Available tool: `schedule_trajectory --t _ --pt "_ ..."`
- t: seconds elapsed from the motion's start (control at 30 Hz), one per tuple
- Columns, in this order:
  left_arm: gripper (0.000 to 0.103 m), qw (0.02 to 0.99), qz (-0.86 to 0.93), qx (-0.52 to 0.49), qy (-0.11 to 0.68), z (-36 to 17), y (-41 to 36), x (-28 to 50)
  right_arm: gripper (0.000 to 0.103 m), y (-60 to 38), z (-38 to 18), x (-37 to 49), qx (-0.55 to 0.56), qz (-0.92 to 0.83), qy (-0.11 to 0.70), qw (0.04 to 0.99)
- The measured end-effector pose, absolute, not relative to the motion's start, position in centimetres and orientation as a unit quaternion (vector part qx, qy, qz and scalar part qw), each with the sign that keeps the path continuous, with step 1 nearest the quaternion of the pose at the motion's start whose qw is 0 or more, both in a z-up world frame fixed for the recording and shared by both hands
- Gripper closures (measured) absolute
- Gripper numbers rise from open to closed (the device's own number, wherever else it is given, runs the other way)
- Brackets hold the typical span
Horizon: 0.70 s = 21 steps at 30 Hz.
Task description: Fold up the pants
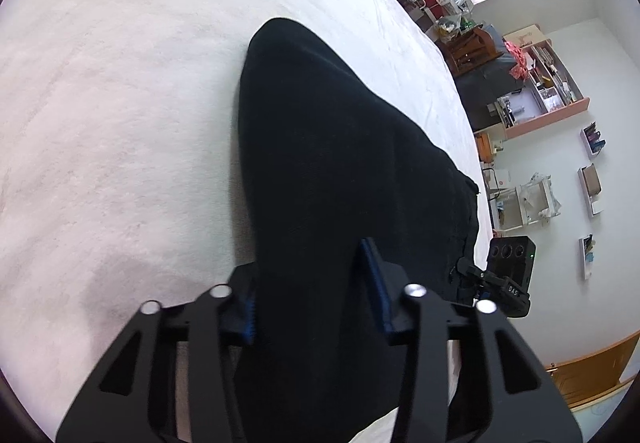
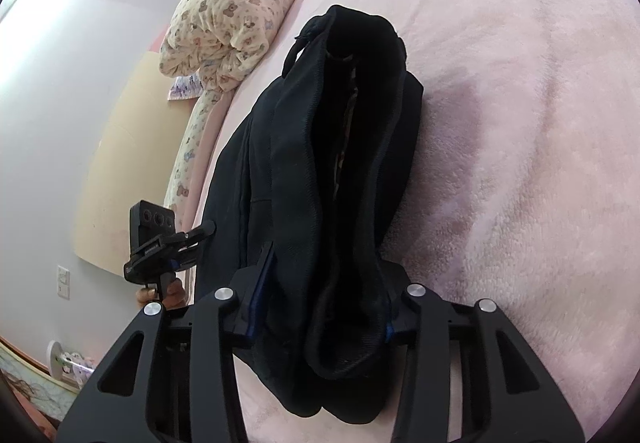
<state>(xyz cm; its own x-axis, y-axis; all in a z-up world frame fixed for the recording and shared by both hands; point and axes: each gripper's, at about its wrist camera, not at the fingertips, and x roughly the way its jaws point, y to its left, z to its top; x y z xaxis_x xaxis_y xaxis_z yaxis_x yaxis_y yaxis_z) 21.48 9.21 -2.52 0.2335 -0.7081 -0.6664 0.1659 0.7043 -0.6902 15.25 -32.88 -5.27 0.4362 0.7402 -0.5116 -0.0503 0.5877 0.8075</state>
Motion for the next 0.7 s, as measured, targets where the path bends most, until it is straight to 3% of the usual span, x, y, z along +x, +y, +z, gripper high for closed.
schedule_trajectory --t 0.2,0.7 --pt "0.082 0.751 -0.305 -0.26 0.525 -1.7 9.2 20.9 0.064 -32.9 -5.1 15.2 0.379 0.253 0.451 0.768" --pt "0.084 0.806 -0.327 -0.261 0.419 2.4 8.3 18.2 0.068 -33.6 -3.2 15.3 0.419 0.266 0.401 0.77"
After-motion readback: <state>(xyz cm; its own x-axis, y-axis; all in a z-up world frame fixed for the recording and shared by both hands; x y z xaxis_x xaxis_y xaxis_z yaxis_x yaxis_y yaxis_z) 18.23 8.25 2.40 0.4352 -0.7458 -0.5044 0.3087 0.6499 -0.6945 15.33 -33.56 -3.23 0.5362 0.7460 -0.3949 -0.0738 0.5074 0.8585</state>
